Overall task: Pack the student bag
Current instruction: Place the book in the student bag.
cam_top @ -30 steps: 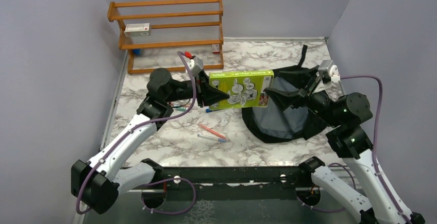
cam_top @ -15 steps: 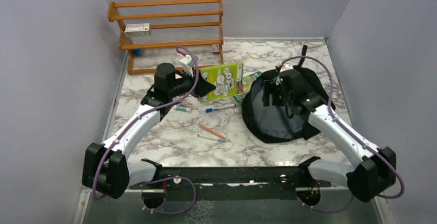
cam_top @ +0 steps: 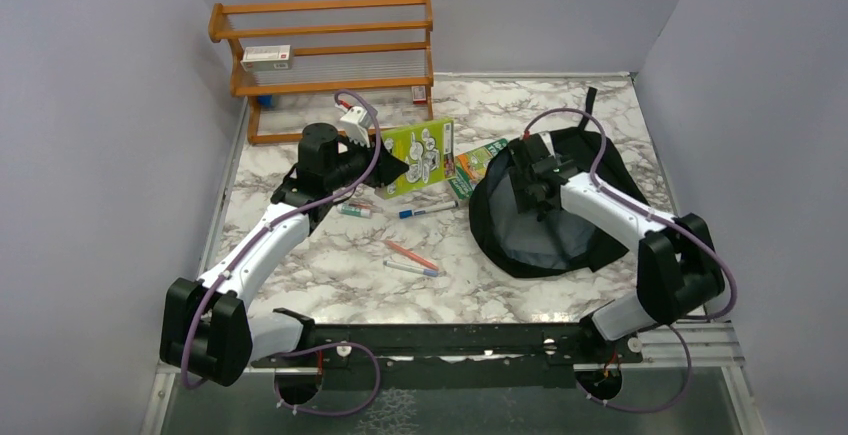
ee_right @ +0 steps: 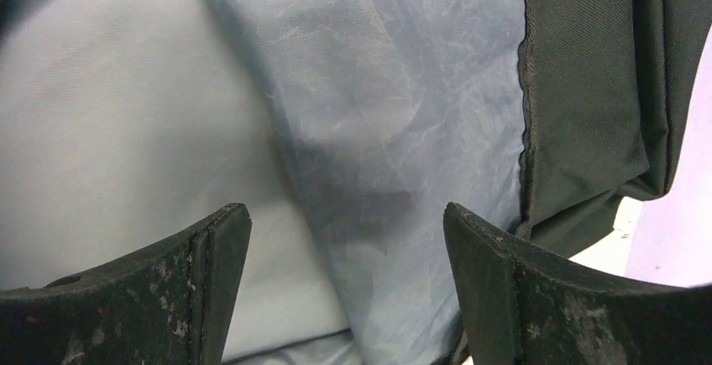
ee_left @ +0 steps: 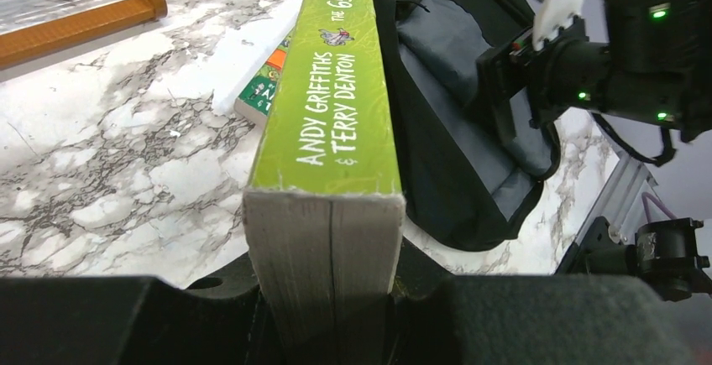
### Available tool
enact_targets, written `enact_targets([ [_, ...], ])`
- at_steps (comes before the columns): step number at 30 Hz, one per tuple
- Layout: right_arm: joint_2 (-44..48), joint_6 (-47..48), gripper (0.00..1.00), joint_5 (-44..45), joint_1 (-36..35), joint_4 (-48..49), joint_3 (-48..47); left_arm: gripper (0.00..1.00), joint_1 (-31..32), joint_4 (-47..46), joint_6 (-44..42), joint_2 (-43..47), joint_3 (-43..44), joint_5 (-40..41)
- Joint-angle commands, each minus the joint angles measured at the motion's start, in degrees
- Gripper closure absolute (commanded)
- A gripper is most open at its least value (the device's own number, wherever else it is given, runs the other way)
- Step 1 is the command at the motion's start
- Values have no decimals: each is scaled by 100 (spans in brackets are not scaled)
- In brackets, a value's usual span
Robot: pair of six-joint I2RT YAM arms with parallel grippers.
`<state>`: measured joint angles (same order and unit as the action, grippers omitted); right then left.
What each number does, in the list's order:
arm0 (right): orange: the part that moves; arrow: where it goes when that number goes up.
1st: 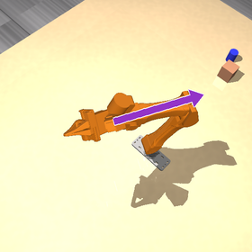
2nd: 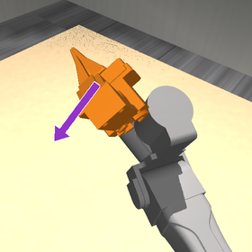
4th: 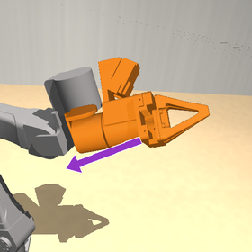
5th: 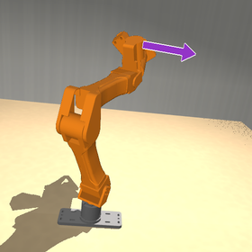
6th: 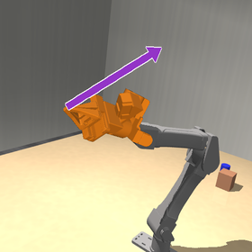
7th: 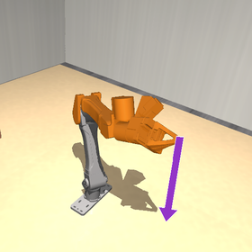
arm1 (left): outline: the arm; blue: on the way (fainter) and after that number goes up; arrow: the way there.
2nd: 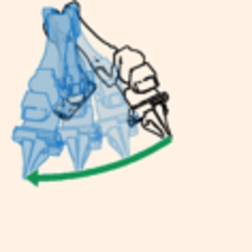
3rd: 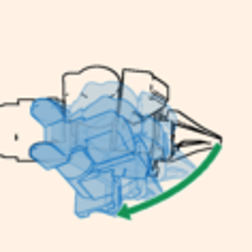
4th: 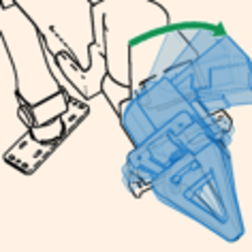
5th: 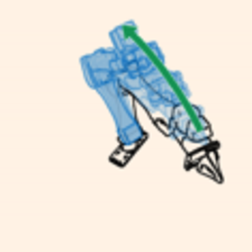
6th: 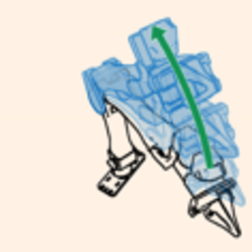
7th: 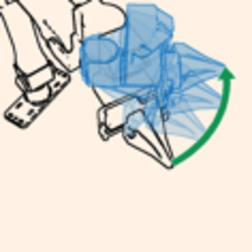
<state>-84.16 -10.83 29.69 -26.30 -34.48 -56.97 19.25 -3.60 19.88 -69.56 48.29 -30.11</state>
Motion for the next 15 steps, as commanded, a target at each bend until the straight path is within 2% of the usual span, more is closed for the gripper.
enact_targets([
  [1,-438,368,10,658,-6,420,-144,100,18,-372,42,214,31,84],
  [4,-758,455,12,681,-7,518,-275,100,18,-355,25,232,31,93],
  [10,-1266,499,22,1186,-6,539,-324,100,18,-326,7,254,31,102],
  [13,-1310,443,33,1218,-11,577,-269,100,27,-326,7,266,31,102],
  [15,-1263,416,45,1099,-7,618,-234,100,27,-326,7,267,31,102],
])
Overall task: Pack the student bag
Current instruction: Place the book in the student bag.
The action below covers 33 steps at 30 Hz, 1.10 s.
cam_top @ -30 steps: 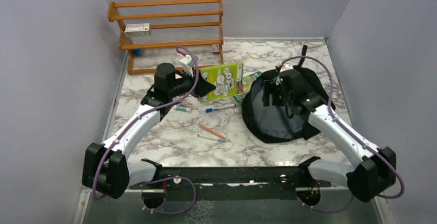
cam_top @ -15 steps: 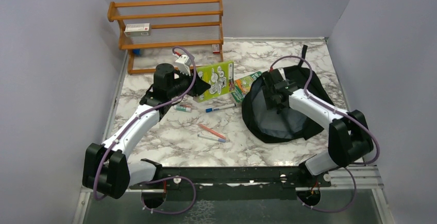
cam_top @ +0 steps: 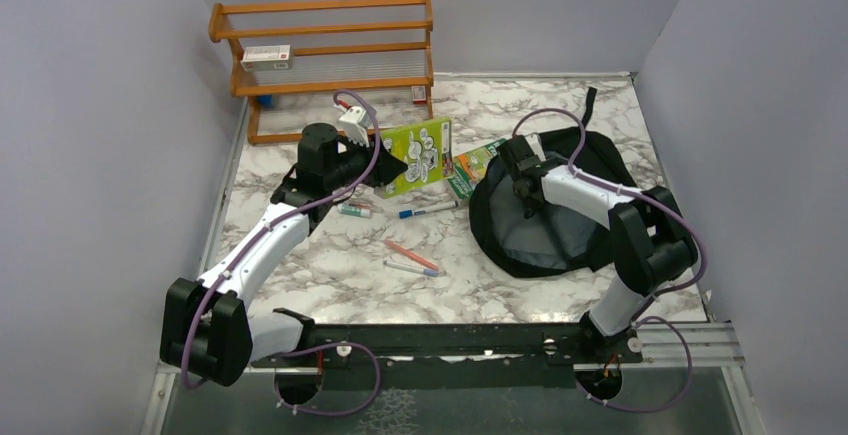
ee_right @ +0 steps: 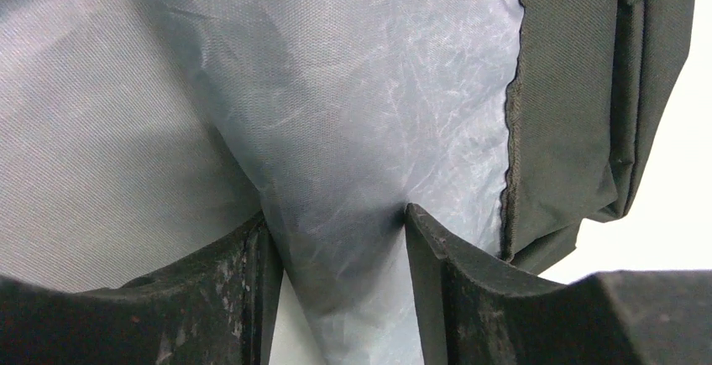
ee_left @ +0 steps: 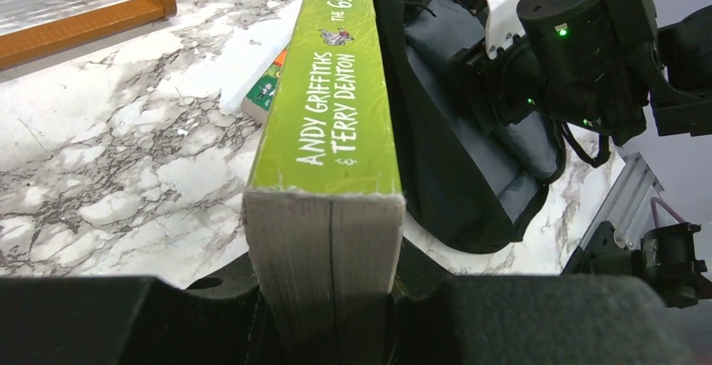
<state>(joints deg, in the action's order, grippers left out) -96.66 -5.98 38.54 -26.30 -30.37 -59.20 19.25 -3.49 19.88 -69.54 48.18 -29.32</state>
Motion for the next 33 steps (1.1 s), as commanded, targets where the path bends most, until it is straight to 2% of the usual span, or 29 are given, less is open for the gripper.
enact_targets([
  [1,8,-70,50,125,-9,240,0,100,27,-349,7,264,42,15],
  [4,86,-70,71,-194,-6,284,6,100,27,-416,3,281,26,-86],
  [7,128,-87,97,-390,-7,316,-4,100,27,-446,15,330,1,-85],
  [8,150,-88,99,-399,-6,308,-16,100,27,-436,4,346,1,-75],
  [15,479,-83,99,-374,-12,28,-285,100,27,-227,100,435,107,8],
  [20,905,-158,99,-727,-6,-217,-518,100,88,-197,833,382,322,116],
  [28,1065,-386,99,-892,9,-663,-1016,100,841,-487,2229,33,572,903],
  [33,1139,-505,99,-1017,93,-751,-1097,100,1379,-610,2557,-191,711,1252],
])
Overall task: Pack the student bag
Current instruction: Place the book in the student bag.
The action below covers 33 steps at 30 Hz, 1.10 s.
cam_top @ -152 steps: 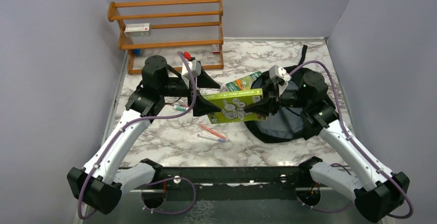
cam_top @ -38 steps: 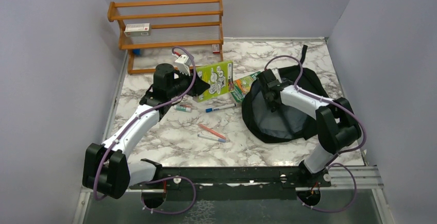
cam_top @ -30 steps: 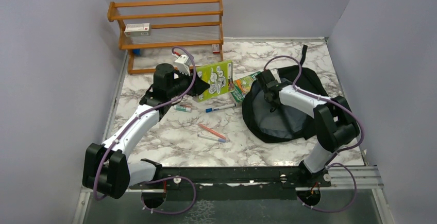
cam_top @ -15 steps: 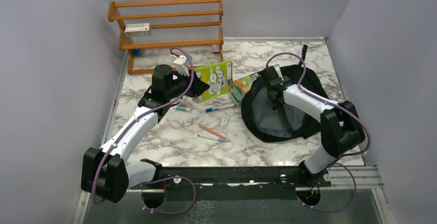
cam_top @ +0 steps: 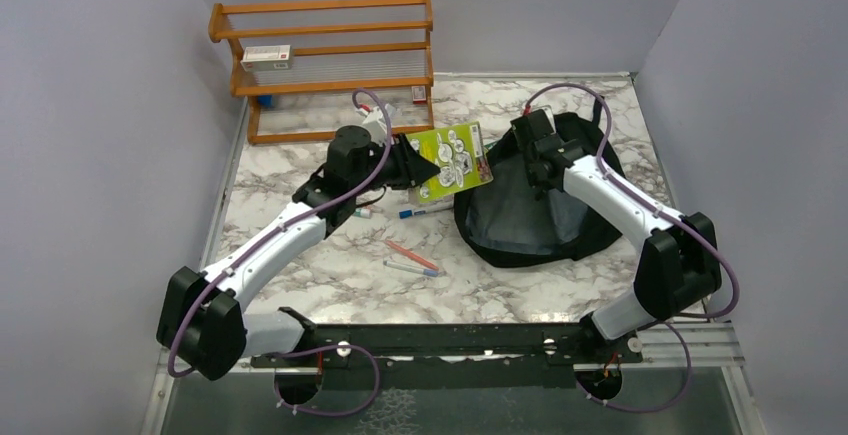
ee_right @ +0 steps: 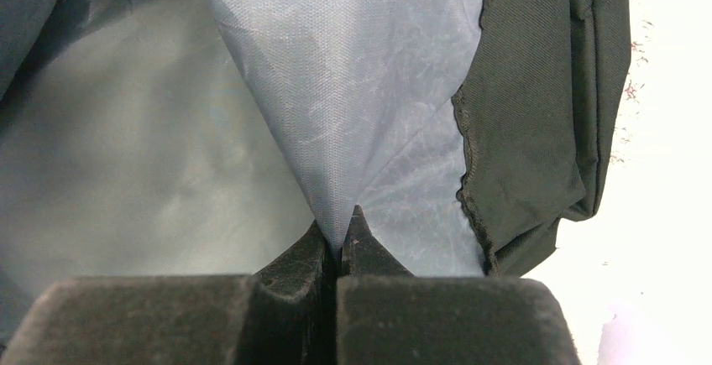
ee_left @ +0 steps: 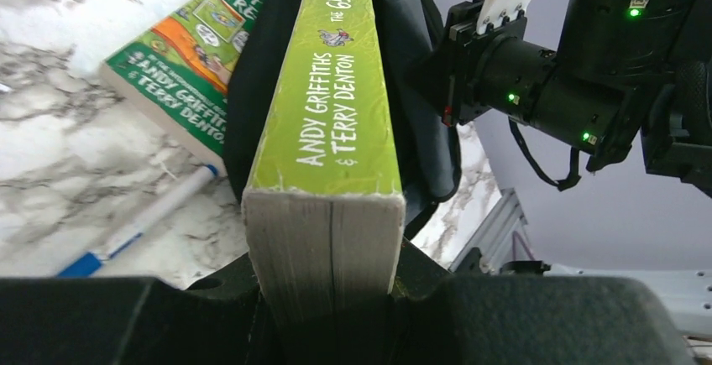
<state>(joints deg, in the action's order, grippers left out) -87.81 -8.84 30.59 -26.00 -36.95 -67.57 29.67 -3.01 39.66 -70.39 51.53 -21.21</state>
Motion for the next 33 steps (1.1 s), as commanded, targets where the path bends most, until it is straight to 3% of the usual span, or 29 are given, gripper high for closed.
enact_targets([
  [1,269,-248,99,-258,87,-107,-265,100,443,-672,578,-196,427,464],
  [14,520,-491,99,-615,139,-221,-423,100,1147,-1498,1264,-1571,745,527],
  [33,957,-841,99,-1018,165,169,-142,100,1554,-2773,2669,-3201,1683,134],
])
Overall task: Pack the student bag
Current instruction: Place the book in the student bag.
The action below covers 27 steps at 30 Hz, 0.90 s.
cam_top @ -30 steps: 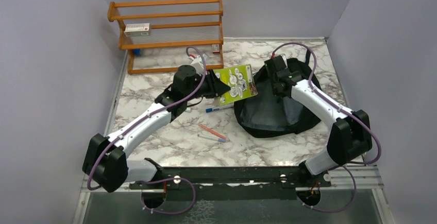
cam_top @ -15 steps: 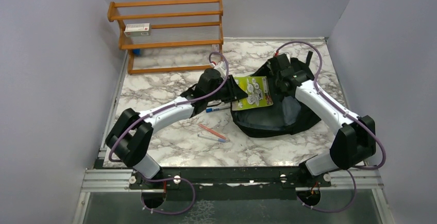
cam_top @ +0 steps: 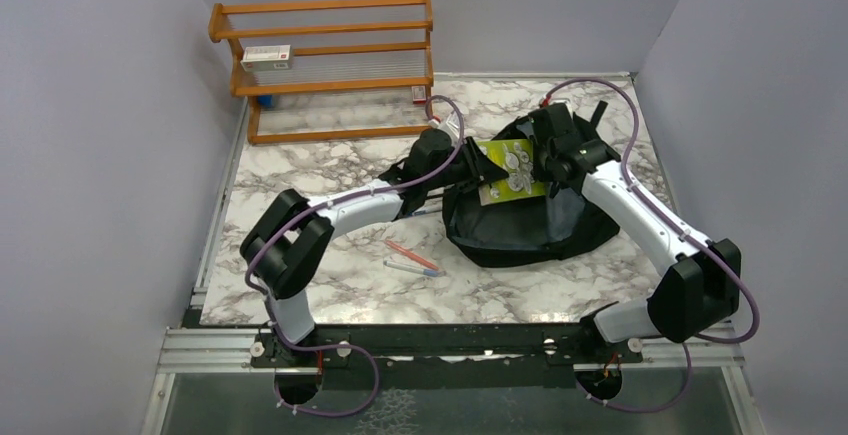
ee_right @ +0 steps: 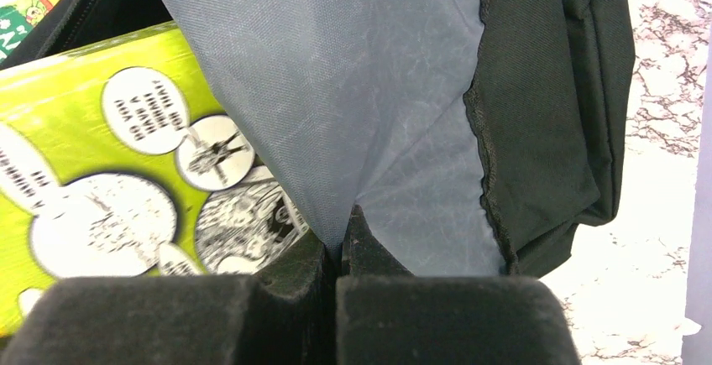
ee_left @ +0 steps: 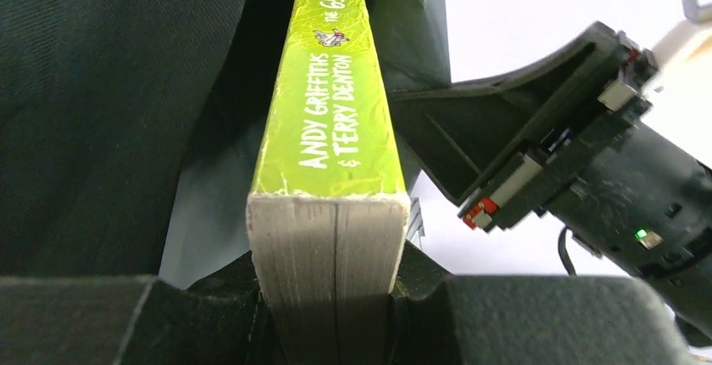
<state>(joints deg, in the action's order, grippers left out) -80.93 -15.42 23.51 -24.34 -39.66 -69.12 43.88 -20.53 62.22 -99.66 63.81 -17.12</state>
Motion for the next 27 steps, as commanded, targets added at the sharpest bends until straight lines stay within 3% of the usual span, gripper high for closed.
enact_targets([
  [1,258,-181,99,-307,4,416,8,100,151,-1094,471,-401,508,-317],
  [13,409,-250,99,-420,26,392,56,100,259,-2953,1044,-1882,1160,-588],
  [27,391,-277,99,-599,40,430,66,100,493,-3246,1275,-3168,2112,-384],
])
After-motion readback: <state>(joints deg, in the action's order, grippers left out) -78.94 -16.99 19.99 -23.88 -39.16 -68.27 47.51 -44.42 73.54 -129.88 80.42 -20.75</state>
